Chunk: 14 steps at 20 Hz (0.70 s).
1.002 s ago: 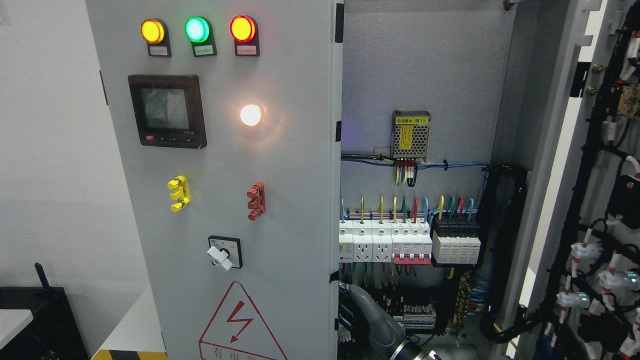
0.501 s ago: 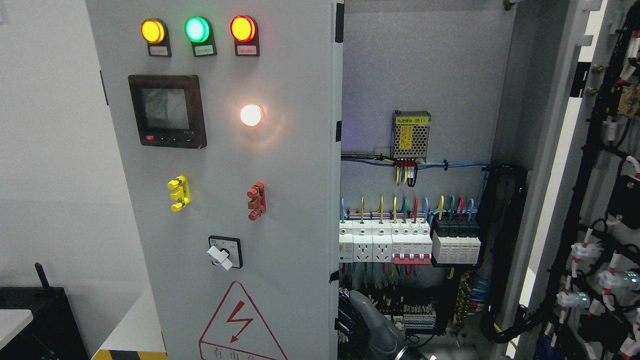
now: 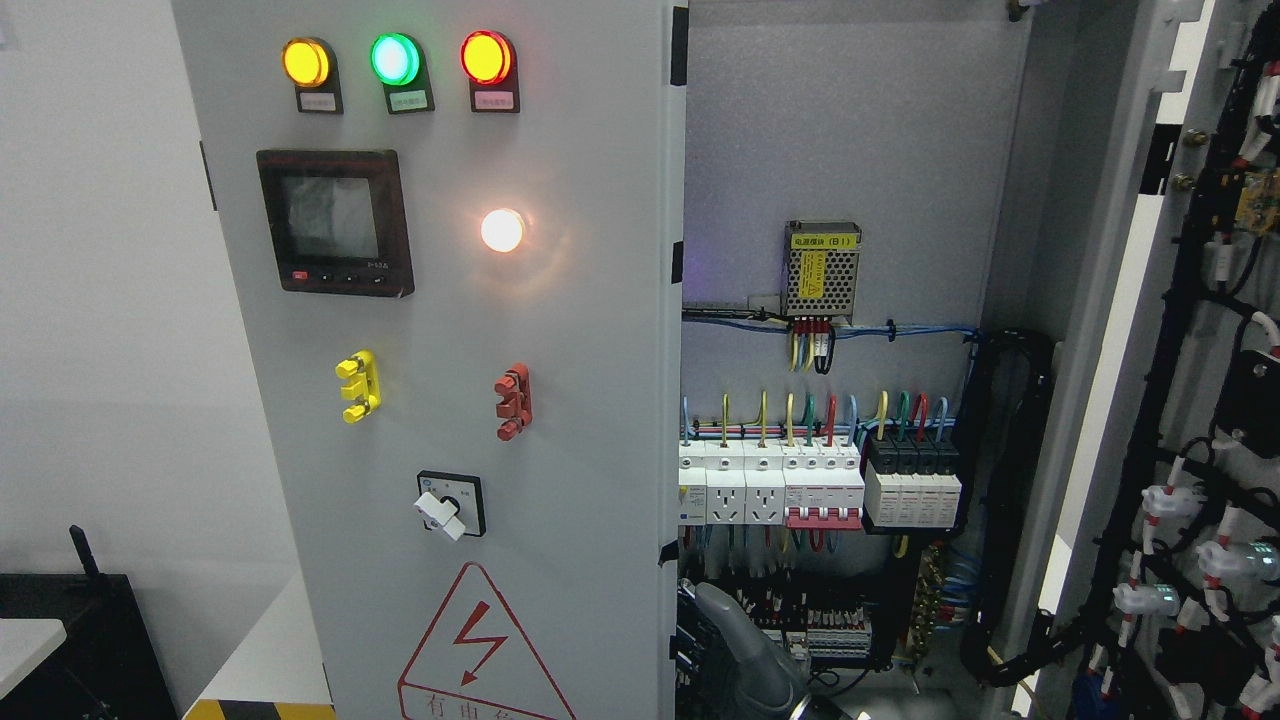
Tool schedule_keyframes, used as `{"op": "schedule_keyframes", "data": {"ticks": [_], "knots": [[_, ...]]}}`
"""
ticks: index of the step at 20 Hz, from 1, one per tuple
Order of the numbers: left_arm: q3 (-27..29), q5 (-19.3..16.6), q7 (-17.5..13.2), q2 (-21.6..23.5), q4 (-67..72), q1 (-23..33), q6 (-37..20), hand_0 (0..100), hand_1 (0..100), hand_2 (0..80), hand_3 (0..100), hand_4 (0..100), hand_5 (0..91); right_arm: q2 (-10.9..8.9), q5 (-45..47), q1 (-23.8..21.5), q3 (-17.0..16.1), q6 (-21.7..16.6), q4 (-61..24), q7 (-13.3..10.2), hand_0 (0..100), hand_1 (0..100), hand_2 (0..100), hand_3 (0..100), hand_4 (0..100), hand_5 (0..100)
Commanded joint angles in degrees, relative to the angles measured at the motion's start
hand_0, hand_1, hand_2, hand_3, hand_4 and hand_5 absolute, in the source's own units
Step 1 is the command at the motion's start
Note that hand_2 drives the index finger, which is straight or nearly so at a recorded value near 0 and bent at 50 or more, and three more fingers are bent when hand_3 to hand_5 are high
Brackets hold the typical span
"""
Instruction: Open door with both hands
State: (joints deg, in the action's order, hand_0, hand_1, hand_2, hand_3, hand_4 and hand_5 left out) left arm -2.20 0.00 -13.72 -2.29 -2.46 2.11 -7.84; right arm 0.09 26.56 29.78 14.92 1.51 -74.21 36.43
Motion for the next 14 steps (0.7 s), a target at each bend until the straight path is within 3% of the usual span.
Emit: {"op": "schedule_keyframes", "data": {"ticks": [1,5,14], "knots": [[0.0,1.2,0.0,0.0,0.0,0.0,0.0,0,0,0.0,0,0,0.0,1.67,0.2,-0.1,1.4,0.0,-1.5,0.5,38,0,0,0,0,0],[0.0,1.2,0.0,0.0,0.0,0.0,0.0,0,0,0.0,0,0,0.0,1.67,0.2,-0.1,2.0,0.0,-1.6,2.5,38,0,0,0,0,0],[0.0,1.2,0.0,0.0,0.0,0.0,0.0,0,0,0.0,0,0,0.0,1.67,2.3,-0.2,2.1,0.0,-2.6,3.9,38,0,0,0,0,0]]}}
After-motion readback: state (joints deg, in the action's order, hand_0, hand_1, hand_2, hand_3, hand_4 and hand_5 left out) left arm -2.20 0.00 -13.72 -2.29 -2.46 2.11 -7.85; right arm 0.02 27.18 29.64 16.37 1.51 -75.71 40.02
